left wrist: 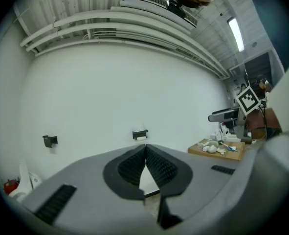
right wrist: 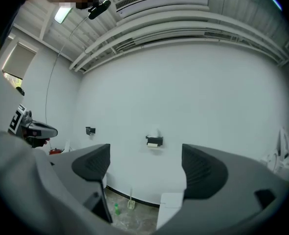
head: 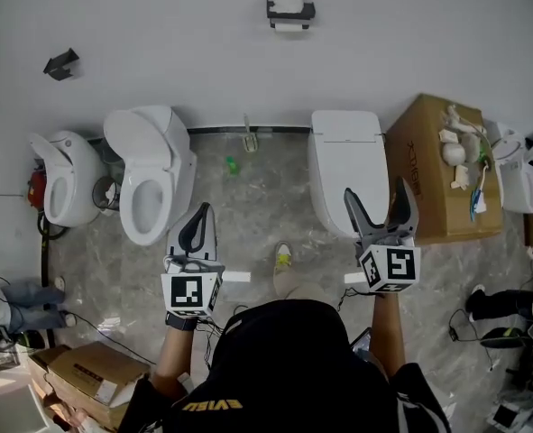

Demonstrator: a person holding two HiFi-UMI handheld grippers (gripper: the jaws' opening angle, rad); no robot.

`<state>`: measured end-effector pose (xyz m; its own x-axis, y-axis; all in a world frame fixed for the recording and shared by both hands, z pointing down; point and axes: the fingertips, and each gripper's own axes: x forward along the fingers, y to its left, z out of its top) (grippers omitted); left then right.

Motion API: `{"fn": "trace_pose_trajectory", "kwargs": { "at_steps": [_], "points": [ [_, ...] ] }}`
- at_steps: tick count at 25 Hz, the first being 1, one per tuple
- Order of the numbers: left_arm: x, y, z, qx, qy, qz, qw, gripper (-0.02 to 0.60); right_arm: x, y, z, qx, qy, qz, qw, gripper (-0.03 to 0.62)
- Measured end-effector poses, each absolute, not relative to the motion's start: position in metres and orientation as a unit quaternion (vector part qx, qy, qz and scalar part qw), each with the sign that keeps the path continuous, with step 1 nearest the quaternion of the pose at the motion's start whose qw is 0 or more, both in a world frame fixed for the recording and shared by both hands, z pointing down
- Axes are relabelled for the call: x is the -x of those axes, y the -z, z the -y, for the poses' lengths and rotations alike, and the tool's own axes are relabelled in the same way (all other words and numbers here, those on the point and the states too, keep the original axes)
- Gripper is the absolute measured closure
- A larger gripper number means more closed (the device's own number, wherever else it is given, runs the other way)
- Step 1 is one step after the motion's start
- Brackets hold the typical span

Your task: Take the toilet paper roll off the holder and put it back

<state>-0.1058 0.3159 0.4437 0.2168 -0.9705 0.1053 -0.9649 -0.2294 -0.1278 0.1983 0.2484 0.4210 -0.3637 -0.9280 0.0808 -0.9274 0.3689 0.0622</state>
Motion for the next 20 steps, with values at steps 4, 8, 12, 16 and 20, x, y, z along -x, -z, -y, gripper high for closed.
{"fn": "trace_pose_trajectory", "kwargs": {
  "at_steps": [4,8,12,16,20],
  "points": [
    [0.091,-0.430,-0.254,0.777,0.078,-0.624,0.016,0.571,-0.211,-0.423,-0.183,-0.557,0.000,0.829,0.054,0.145],
    [0.091,-0.420,-0.201,0.768,0.086,-0.634,0.023,0.571,-0.211,-0.420,-0.120,-0.548,-0.009,0.836,0.035,0.145],
    [0.094,-0.435,-0.175,0.759,0.101,-0.643,0.006,0.571,-0.202,-0.430,-0.090,-0.535,-0.023,0.844,0.032,0.145],
    [0.093,-0.434,-0.140,0.761,0.099,-0.641,0.003,0.571,-0.194,-0.431,-0.054,-0.526,-0.034,0.849,0.031,0.146],
    [0.100,-0.442,-0.104,0.765,0.095,-0.637,-0.001,0.571,-0.180,-0.429,-0.023,-0.521,-0.029,0.852,0.029,0.146]
  ]
}}
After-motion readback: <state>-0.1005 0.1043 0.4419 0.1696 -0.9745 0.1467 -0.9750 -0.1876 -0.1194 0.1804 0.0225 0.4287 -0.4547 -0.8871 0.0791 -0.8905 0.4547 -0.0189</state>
